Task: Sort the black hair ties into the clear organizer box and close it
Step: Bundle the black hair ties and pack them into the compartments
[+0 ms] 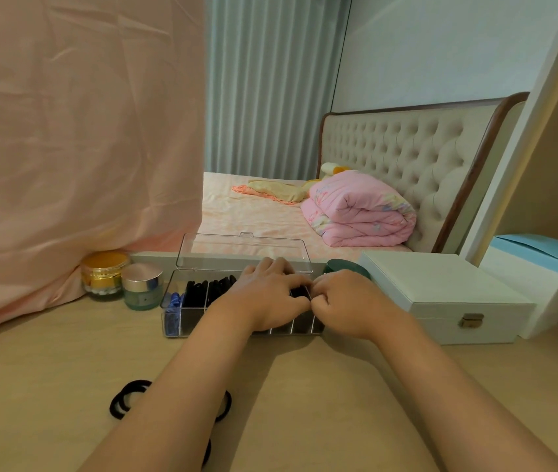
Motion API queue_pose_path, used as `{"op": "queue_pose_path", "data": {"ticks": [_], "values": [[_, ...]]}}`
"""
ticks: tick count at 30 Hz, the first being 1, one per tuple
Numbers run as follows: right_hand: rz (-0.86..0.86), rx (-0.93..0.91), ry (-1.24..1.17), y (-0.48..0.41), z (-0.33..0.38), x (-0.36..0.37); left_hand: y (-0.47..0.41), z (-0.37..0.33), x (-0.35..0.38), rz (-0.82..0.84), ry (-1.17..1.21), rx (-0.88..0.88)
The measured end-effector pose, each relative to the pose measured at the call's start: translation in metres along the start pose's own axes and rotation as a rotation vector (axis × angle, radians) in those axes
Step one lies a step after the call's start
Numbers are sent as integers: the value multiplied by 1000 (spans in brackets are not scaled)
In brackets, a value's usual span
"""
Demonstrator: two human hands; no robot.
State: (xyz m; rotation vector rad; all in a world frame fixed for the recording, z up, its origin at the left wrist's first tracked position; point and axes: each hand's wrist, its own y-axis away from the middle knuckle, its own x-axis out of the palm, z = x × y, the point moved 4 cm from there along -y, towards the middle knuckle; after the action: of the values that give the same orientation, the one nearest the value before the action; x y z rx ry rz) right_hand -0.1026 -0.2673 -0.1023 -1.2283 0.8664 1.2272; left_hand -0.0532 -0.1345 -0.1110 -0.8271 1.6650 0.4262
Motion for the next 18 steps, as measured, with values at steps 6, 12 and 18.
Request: {"op": "queue_pose_path", "data": {"ticks": [6,12,18], "values": [[-248,34,-259,8,-13,-17,0,-4,1,-15,-57,-2],[-205,-8,-131,17,-15,-17,-2,-1,1,8,-44,-5],[-53,-66,110,13,-1,-3,-2,-1,-1,14,-19,-17]]}}
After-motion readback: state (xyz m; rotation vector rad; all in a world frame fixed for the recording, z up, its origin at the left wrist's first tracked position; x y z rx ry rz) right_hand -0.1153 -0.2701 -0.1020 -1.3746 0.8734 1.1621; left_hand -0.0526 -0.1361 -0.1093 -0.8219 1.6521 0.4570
